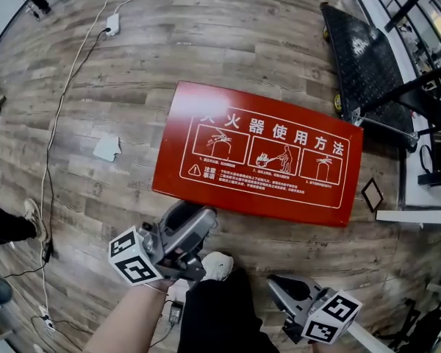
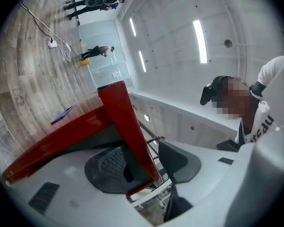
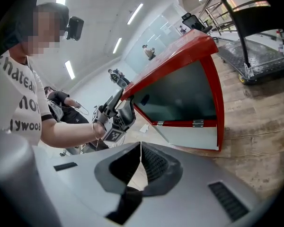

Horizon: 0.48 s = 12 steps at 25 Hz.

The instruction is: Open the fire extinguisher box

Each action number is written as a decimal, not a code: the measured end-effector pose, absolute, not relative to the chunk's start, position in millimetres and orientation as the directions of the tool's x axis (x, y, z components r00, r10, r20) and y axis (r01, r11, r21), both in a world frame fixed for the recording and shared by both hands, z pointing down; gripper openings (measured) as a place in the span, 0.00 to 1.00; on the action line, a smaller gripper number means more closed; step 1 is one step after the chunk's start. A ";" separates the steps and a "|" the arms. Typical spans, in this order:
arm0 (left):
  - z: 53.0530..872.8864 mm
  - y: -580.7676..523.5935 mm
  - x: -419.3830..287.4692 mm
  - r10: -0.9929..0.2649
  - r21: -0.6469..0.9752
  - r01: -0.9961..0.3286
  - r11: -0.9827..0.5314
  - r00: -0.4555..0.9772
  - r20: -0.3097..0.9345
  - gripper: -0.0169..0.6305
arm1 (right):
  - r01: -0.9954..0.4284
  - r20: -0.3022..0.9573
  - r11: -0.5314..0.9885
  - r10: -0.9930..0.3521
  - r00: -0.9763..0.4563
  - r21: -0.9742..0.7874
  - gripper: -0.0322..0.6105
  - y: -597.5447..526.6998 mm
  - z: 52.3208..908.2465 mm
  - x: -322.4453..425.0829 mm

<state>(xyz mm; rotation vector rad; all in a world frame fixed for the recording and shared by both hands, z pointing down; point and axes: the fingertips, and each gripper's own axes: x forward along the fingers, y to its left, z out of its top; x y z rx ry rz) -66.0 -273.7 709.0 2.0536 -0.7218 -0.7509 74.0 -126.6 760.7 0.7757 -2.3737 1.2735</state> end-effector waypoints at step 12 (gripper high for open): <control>632.8 -303.9 -71.8 -0.728 0.860 -0.132 -0.494 0.604 -0.325 0.31 | -0.593 0.503 0.389 -0.315 -0.805 -0.705 0.07 -148.5 701.7 74.9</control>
